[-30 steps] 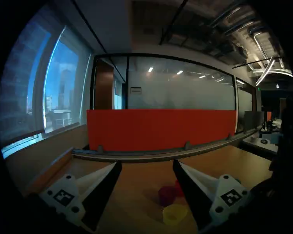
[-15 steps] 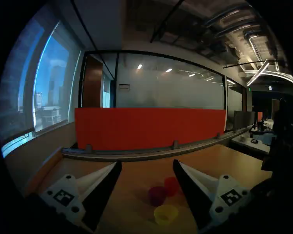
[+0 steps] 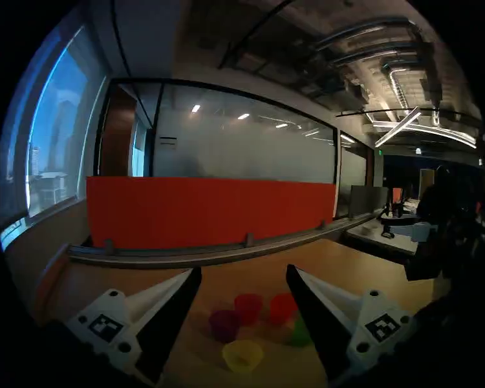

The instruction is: Pour water

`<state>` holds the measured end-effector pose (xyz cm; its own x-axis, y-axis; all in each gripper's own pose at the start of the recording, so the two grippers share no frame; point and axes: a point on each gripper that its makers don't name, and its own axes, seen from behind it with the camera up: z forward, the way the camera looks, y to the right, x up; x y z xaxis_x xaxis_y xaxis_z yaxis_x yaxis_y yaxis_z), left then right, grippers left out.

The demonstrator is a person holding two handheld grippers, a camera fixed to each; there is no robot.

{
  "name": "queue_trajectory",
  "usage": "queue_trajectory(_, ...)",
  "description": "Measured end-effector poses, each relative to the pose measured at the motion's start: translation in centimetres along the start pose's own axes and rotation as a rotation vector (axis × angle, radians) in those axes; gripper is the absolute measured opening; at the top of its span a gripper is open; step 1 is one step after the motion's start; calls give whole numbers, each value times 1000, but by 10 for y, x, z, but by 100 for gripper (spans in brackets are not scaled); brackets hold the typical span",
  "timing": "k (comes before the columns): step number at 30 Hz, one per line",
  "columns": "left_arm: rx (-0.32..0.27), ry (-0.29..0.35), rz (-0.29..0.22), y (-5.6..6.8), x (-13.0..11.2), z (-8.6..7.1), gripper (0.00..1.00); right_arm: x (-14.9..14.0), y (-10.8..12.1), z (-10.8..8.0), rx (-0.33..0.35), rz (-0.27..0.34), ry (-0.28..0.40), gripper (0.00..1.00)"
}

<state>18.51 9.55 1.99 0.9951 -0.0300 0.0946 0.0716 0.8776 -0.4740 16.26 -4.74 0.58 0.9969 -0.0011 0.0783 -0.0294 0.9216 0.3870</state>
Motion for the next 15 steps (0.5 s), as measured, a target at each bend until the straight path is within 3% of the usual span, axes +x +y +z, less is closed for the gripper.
queue_trajectory(6, -107, -11, 3, 22, 0, 1, 97, 8, -19, -3, 107, 32, 17, 100)
queue_trajectory(15, -198, 0, 7, 39, 7, 1, 97, 13, -33, -4, 184, 45, 14, 100)
